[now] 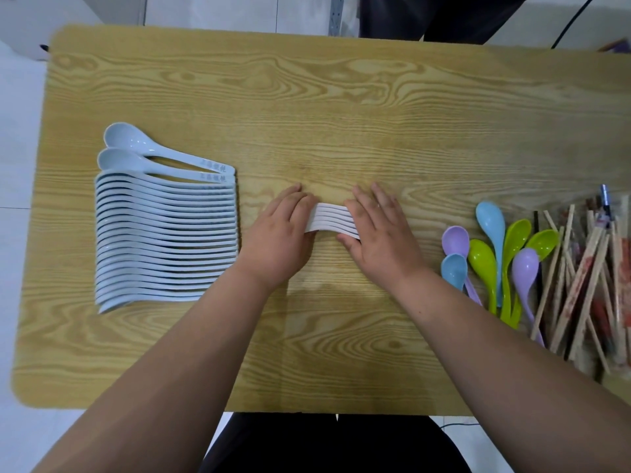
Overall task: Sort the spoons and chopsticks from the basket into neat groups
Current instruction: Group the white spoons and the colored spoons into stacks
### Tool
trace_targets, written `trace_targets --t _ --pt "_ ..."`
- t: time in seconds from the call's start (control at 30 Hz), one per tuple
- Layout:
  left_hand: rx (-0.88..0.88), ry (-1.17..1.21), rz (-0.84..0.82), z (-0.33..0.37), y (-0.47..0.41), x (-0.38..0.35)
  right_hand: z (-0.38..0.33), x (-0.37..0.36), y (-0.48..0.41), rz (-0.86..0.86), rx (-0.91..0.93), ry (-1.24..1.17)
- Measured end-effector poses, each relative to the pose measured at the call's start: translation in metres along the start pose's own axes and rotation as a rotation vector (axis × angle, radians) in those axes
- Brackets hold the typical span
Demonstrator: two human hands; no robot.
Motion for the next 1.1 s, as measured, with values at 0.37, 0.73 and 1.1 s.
trace_targets --t 0.37,0.73,1.1 --pt "0.010 0.018 -0.031 0.001 0.000 0.002 -0.002 -0.003 -0.002 0.011 0.004 0.036" --pt "0.007 -0.131 -0.053 -0.003 0.003 0.008 -0.006 0.002 -0.004 -0.191 -0.030 0.029" --pt "-0.062 0.032 0.103 0.031 0.028 0.041 -0.021 0.048 0.027 -0.115 -0.067 -0.212"
Point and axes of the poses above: each hand's wrist, its own y-axis away from the middle knuckle, its own x-axis out of the back of the hand, z = x × y, the point moved 6 cm from there along -y, towards the middle knuckle
